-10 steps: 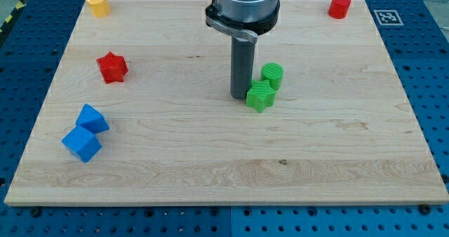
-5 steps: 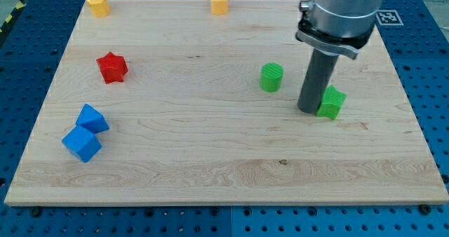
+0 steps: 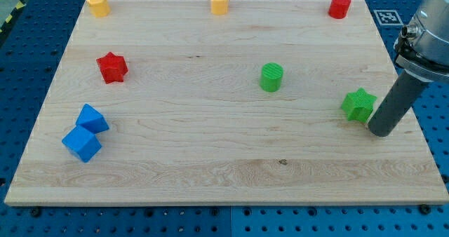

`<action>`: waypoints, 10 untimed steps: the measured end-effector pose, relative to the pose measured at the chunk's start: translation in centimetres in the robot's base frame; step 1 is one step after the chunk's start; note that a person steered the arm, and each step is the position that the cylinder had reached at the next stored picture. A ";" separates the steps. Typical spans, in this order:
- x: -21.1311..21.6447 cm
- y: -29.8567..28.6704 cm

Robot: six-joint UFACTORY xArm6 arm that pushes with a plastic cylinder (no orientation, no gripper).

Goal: Push the green star towards the center right

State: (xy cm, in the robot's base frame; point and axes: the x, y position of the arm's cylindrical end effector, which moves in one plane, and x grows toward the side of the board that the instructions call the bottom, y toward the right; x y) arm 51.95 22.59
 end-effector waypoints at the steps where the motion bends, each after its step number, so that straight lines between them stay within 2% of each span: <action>1: 0.0 -1.1; 6: -2.9 -3.3; 8: -6.5 -4.6; 10: -6.6 -6.5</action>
